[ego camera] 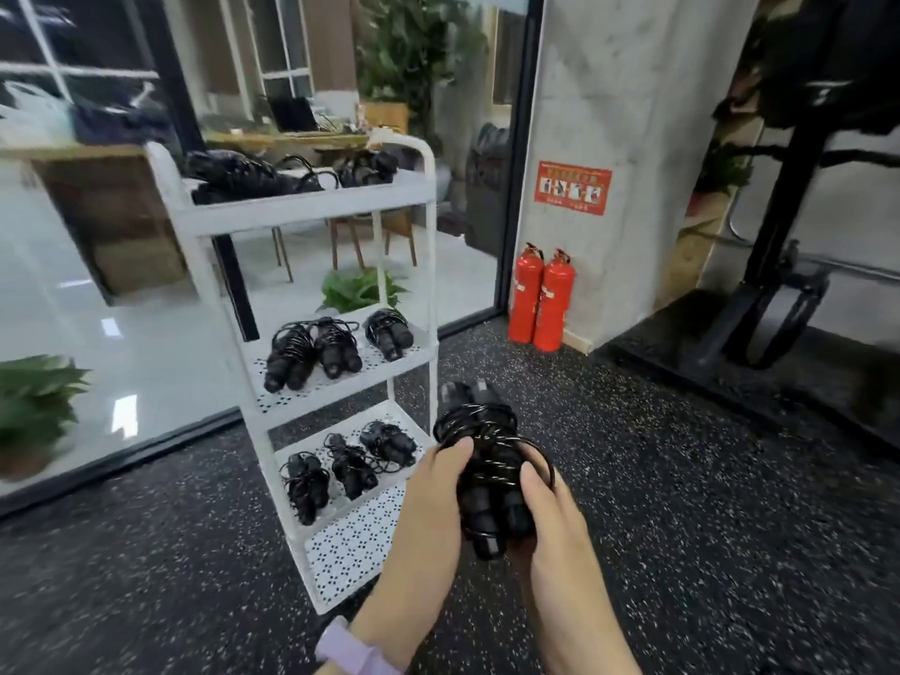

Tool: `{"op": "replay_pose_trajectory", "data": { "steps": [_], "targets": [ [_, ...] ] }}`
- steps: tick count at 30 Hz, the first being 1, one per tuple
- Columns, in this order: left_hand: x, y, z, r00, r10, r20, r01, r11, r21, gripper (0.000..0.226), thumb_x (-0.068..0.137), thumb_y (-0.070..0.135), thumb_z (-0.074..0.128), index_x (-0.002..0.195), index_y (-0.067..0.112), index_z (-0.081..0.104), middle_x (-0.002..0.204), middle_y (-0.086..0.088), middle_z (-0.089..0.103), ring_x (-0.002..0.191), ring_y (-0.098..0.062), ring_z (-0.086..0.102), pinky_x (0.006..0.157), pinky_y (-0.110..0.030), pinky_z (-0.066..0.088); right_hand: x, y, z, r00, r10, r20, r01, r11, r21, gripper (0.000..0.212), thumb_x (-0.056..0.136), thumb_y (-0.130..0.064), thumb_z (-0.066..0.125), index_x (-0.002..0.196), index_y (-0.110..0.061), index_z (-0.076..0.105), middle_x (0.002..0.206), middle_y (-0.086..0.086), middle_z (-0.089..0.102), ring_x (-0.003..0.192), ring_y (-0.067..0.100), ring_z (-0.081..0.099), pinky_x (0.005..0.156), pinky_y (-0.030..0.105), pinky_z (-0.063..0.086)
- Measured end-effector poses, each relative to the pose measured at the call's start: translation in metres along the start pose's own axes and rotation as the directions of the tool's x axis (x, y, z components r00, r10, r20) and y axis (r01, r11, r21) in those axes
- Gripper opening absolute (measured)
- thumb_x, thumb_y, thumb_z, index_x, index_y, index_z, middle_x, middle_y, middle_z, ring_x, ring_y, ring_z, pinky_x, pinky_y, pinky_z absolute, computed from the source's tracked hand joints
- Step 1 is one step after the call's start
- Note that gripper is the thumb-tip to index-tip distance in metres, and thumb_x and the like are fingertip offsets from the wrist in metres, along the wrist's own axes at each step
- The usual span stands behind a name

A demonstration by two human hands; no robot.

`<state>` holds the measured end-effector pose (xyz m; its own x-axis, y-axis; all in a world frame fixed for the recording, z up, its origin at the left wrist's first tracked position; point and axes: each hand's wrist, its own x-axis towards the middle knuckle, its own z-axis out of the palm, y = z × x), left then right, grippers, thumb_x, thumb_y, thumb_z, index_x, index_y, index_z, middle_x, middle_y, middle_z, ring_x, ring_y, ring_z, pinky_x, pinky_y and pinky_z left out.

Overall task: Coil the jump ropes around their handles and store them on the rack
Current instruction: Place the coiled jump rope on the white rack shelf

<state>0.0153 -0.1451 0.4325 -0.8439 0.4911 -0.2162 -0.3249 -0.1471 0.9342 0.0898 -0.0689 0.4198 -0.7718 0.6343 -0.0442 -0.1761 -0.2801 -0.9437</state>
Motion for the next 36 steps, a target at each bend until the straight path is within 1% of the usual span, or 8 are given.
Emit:
{"op": "replay_pose_trajectory", "data": {
  "steps": [3, 10, 16, 19, 22, 26, 28, 36],
  "targets": [
    [0.001, 0.04, -0.013, 0.995, 0.096, -0.011, -0.094, 0.991, 0.1, 0.054, 0.068, 0.068, 0.059, 0.1, 0.028, 0.077, 0.101, 0.0, 0.079, 0.094, -0.02, 0.074, 0.084, -0.044, 0.057, 0.006, -0.023, 0.03, 0.998, 0.006, 0.055, -0.008, 1.0, 0.026, 0.022, 0.103, -0.037, 0.058, 0.111, -0.048, 0.075, 0.119, -0.003, 0.077, 0.112, 0.018, 0.073, 0.1, 0.046, 0.055],
    [-0.002, 0.13, -0.042, 0.984, 0.167, -0.068, -0.154, 0.974, 0.164, 0.058, 0.066, 0.074, 0.058, 0.097, 0.031, 0.08, 0.094, -0.001, 0.08, 0.091, -0.024, 0.076, 0.093, -0.054, 0.056, 0.018, -0.079, 0.104, 0.991, -0.06, 0.121, 0.057, 0.998, 0.022, 0.02, 0.104, -0.033, 0.057, 0.113, -0.038, 0.074, 0.109, -0.002, 0.079, 0.098, 0.021, 0.077, 0.065, 0.028, 0.06],
    [-0.003, 0.195, -0.06, 0.922, 0.352, -0.163, -0.301, 0.914, 0.273, 0.044, 0.082, 0.066, 0.06, 0.108, 0.03, 0.063, 0.103, 0.0, 0.075, 0.093, -0.02, 0.073, 0.091, -0.049, 0.057, 0.036, -0.113, 0.153, 0.98, -0.069, 0.189, 0.057, 0.996, 0.07, 0.02, 0.104, -0.034, 0.058, 0.118, -0.032, 0.073, 0.115, 0.001, 0.078, 0.106, 0.024, 0.075, 0.083, 0.049, 0.063],
    [0.0, 0.229, -0.067, 0.912, 0.402, -0.082, -0.352, 0.869, 0.349, 0.048, 0.077, 0.07, 0.057, 0.112, 0.036, 0.062, 0.107, 0.006, 0.075, 0.099, -0.016, 0.072, 0.093, -0.048, 0.056, 0.049, -0.134, 0.173, 0.971, -0.072, 0.229, 0.05, 0.993, 0.103, 0.02, 0.103, -0.034, 0.06, 0.118, -0.029, 0.073, 0.114, 0.001, 0.078, 0.102, 0.021, 0.076, 0.078, 0.043, 0.063],
    [0.007, 0.262, -0.068, 0.913, 0.406, -0.036, -0.356, 0.837, 0.415, 0.04, 0.079, 0.069, 0.067, 0.101, 0.036, 0.066, 0.095, 0.011, 0.076, 0.085, -0.01, 0.073, 0.077, -0.037, 0.056, 0.065, -0.156, 0.187, 0.959, -0.09, 0.268, 0.068, 0.994, 0.09, 0.026, 0.103, -0.036, 0.061, 0.124, -0.022, 0.069, 0.115, 0.003, 0.078, 0.105, 0.022, 0.076, 0.086, 0.045, 0.062],
    [0.02, 0.293, -0.066, 0.926, 0.377, -0.012, -0.32, 0.802, 0.505, 0.069, 0.063, 0.072, 0.071, 0.108, 0.022, 0.058, 0.094, 0.002, 0.074, 0.079, -0.015, 0.073, 0.063, -0.031, 0.052, 0.084, -0.177, 0.205, 0.947, -0.101, 0.305, 0.099, 0.995, 0.023, 0.026, 0.104, -0.037, 0.058, 0.122, -0.022, 0.07, 0.115, 0.006, 0.078, 0.109, 0.026, 0.074, 0.087, 0.046, 0.061],
    [0.027, 0.304, -0.067, 0.924, 0.382, 0.007, -0.332, 0.792, 0.512, 0.057, 0.072, 0.067, 0.074, 0.103, 0.02, 0.062, 0.083, 0.006, 0.077, 0.07, -0.009, 0.072, 0.058, -0.027, 0.054, 0.093, -0.184, 0.212, 0.95, -0.089, 0.299, 0.094, 0.996, -0.005, 0.023, 0.104, -0.038, 0.057, 0.117, -0.026, 0.072, 0.111, 0.005, 0.079, 0.105, 0.026, 0.075, 0.09, 0.048, 0.061],
    [0.048, 0.315, -0.075, 0.909, 0.415, 0.04, -0.377, 0.777, 0.504, 0.05, 0.069, 0.065, 0.08, 0.095, 0.024, 0.068, 0.085, -0.003, 0.077, 0.068, -0.01, 0.064, 0.05, -0.022, 0.047, 0.118, -0.186, 0.225, 0.946, -0.086, 0.313, 0.08, 0.996, 0.033, 0.022, 0.101, -0.039, 0.062, 0.115, -0.025, 0.073, 0.105, 0.005, 0.08, 0.096, 0.024, 0.078, 0.074, 0.037, 0.063]
  ]
}}
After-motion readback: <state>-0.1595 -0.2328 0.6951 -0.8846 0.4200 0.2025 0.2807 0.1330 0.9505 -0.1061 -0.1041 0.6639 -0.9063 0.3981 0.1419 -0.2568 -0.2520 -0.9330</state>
